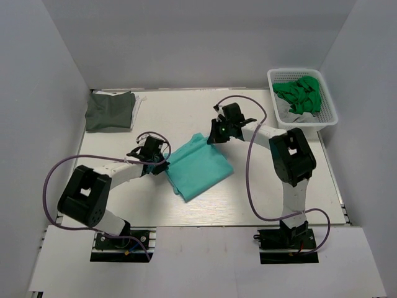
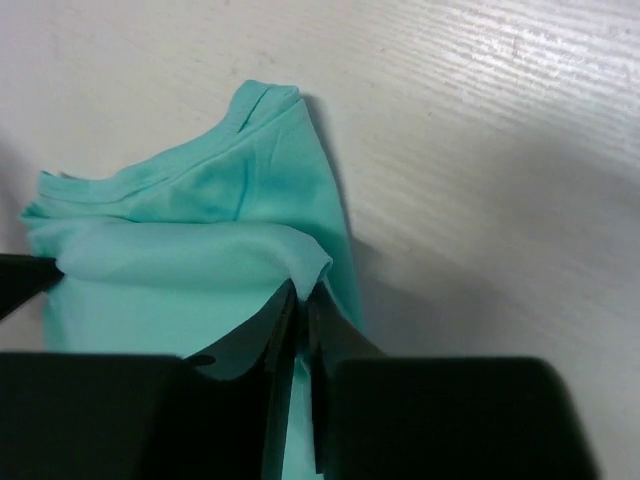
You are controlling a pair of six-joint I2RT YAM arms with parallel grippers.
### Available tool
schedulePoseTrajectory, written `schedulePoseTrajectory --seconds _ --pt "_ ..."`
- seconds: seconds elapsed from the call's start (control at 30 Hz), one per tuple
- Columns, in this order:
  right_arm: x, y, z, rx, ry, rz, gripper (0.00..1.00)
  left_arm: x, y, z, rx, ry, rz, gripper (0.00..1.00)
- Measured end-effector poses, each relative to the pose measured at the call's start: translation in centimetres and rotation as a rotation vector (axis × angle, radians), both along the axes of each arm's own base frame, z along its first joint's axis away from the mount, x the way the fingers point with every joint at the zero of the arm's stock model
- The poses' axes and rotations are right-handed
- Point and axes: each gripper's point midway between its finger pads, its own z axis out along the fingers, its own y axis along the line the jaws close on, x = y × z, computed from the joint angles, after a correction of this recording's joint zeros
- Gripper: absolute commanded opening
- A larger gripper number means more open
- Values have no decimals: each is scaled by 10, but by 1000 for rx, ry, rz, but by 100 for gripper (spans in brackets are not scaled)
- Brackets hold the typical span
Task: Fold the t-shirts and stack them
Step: Smooth out wrinkles on the folded tshirt
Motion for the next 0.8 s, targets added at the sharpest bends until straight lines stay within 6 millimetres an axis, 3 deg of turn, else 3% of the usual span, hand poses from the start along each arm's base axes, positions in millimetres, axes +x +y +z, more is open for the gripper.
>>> schedulePoseTrajectory --seconds 0.03,0.1,0.13,0.2,0.23,0.3,0.47,0.63,0.7,0.8 --pt "2 1 -4 -7 4 0 29 4 2 -3 3 11 19 19" --pt "8 3 -9 -17 5 6 38 14 4 -1 4 22 47 38" --pt "11 4 -9 -18 0 10 45 19 6 0 10 26 61 64" --pt "19 8 -4 -16 -15 18 53 25 9 4 16 36 75 99" --pt "22 10 1 -13 -25 21 57 29 10 9 19 32 86 99" --pt "28 13 12 -1 -45 28 90 33 13 15 19 29 105 99" --pt "33 14 36 3 -87 27 90 43 12 45 17 14 110 99" --pt "19 3 77 27 -134 -7 90 63 -14 92 -58 -67 40 99" --pt "10 3 95 64 -147 0 90 63 -29 99 -116 -85 -18 99" --pt "4 13 109 124 -151 32 90 57 -44 91 -172 -71 -83 99"
